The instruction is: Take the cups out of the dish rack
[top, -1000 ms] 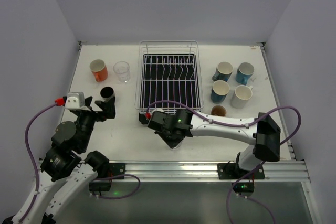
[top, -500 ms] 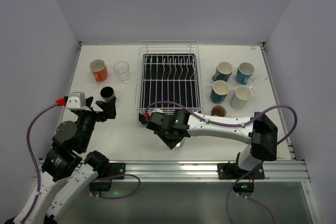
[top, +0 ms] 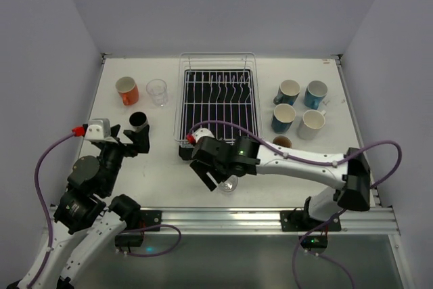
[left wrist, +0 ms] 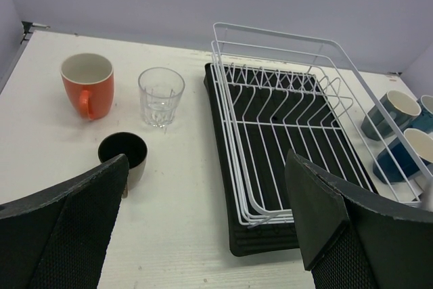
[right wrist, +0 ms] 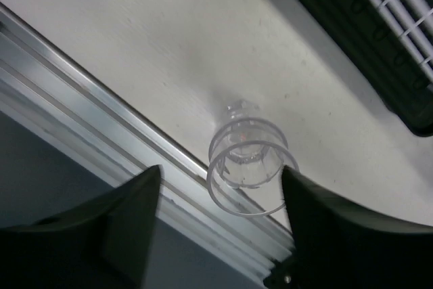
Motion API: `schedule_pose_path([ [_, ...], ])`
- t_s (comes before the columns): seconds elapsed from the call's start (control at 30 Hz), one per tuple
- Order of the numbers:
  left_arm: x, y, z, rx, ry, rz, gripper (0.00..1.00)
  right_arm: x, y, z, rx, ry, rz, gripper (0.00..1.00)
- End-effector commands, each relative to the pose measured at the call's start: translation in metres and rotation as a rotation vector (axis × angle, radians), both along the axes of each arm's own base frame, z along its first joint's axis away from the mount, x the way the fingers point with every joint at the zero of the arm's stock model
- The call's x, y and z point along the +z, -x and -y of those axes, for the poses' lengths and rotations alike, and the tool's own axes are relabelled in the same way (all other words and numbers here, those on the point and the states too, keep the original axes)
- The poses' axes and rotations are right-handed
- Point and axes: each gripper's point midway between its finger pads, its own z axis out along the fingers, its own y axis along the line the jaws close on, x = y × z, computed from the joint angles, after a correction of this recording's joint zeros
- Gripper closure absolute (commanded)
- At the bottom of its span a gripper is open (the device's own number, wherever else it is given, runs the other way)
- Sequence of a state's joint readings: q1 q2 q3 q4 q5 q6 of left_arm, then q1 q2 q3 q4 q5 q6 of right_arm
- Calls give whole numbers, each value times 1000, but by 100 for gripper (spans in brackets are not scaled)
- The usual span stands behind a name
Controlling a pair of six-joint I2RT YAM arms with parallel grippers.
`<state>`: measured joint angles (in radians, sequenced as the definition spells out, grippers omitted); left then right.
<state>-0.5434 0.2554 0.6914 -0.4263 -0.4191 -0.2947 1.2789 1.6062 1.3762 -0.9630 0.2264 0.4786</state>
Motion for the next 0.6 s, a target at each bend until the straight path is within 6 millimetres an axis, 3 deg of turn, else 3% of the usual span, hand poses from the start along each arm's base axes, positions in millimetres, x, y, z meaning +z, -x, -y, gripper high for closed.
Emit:
schedule_pose_path([
  [0.0,16,-2,4,-18,3,39,0,100,-16,-10,-21,-308,179,19],
  [0.07,20,-2,9,-45,4,38,0,130,-32,2,-76,-391,301,2],
  [0.1,28,0,10,-55,15,53,0,137,-39,4,-105,-451,367,1],
  [0.13,32,1,11,-64,21,58,0,169,-48,29,-159,-538,476,1],
  [0.17,44,4,13,-80,32,83,0,196,-55,33,-204,-658,544,1],
  [0.2,53,6,13,-89,41,101,0,193,-57,45,-225,-683,583,1],
  [0.23,60,7,14,-95,43,115,0,224,-54,74,-255,-799,644,1],
  [0.27,77,12,13,-108,54,151,0,249,-56,86,-305,-914,697,1],
  [0.3,88,14,13,-113,61,175,0,247,-55,97,-309,-947,722,1],
  [0.33,94,14,13,-115,62,181,0,268,-48,125,-324,-1045,767,1],
  [0.37,113,19,10,-115,76,214,0,282,-47,138,-350,-1121,792,1],
  [0.47,135,21,7,-101,83,239,0,289,-43,177,-412,-1190,846,1],
  [0.57,138,18,8,-99,75,244,0,277,-48,198,-487,-1161,883,1],
])
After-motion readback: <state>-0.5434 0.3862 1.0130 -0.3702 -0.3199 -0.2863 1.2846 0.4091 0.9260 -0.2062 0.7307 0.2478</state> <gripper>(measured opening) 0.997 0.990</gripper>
